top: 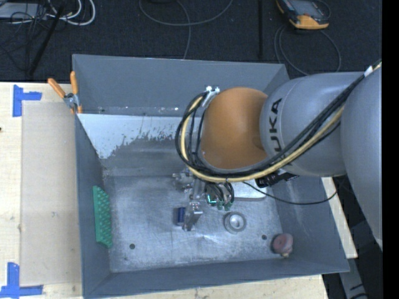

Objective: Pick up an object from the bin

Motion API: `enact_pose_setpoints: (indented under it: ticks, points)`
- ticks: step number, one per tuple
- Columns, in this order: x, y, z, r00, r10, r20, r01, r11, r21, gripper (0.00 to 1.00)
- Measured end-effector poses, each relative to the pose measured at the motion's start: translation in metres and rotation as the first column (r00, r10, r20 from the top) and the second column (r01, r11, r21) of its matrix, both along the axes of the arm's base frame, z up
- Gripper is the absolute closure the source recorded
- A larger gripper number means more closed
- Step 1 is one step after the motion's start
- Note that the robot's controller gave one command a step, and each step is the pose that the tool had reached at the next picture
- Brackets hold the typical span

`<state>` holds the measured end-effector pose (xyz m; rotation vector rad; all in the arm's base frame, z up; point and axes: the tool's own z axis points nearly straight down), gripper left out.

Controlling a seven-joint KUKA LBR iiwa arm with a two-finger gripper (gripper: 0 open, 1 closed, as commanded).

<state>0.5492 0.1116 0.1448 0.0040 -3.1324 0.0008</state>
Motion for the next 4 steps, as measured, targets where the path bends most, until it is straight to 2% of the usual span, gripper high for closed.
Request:
enact_pose_setpoints:
  ticks: [1,2,3,4]
  points:
    - [0.008,-0.051,-0.074,0.995,0.098,0.012,-0.098,0.995,0.003,0.00]
    - [0.005,-0.032,-0.072,0.951,0.310,0.016,-0.310,0.951,-0.002,0.00]
    - [0.005,-0.031,-0.071,0.951,0.308,0.015,-0.308,0.951,0.000,1.00]
    - [0.019,-0.114,0.076,0.759,0.651,0.014,-0.651,0.759,-0.004,1.00]
